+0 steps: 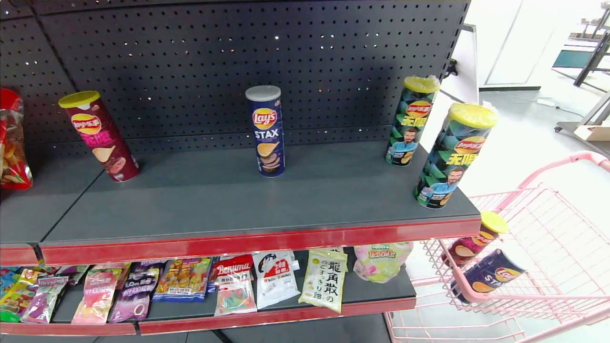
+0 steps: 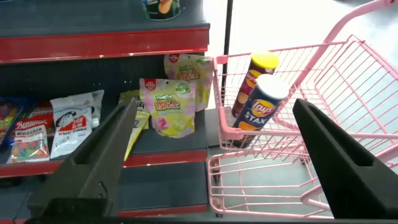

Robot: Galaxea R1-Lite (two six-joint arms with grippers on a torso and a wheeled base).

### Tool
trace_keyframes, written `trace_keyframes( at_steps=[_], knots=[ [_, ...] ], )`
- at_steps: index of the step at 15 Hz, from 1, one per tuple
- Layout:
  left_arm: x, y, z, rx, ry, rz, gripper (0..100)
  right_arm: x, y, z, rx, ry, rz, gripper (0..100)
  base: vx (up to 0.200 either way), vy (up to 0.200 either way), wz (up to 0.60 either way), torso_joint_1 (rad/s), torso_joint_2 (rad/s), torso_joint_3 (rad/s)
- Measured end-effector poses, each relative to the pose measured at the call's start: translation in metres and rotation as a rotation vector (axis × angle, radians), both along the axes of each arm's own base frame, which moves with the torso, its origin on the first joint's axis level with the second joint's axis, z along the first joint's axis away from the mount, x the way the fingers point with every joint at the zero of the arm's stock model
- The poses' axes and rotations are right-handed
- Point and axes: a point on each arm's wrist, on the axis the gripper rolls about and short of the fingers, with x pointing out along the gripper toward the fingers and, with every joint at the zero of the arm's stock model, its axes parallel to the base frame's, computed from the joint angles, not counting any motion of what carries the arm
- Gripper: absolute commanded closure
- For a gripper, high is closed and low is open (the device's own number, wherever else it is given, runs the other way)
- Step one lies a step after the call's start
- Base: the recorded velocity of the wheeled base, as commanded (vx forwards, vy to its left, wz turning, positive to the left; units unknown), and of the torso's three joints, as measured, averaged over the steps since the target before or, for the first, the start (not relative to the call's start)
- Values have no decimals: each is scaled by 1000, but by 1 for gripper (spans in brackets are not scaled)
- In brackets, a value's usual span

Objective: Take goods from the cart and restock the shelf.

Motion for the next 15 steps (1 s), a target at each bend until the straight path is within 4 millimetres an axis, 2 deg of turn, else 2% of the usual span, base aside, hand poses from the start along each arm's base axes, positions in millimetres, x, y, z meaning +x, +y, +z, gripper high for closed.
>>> trace_keyframes(
  at_steps=[6, 13, 15],
  knots=[
    [0, 0, 0, 0, 0, 0, 0, 0, 0, 0, 0, 1, 0, 0, 0, -200, 0, -1, 3, 1],
    [0, 0, 0, 0, 0, 0, 0, 0, 0, 0, 0, 1, -2, 0, 0, 0, -600, 4, 2, 2],
    [0, 0, 0, 0, 1, 0, 0, 0, 0, 0, 3, 1, -2, 0, 0, 0, 0, 0, 0, 0]
  ],
)
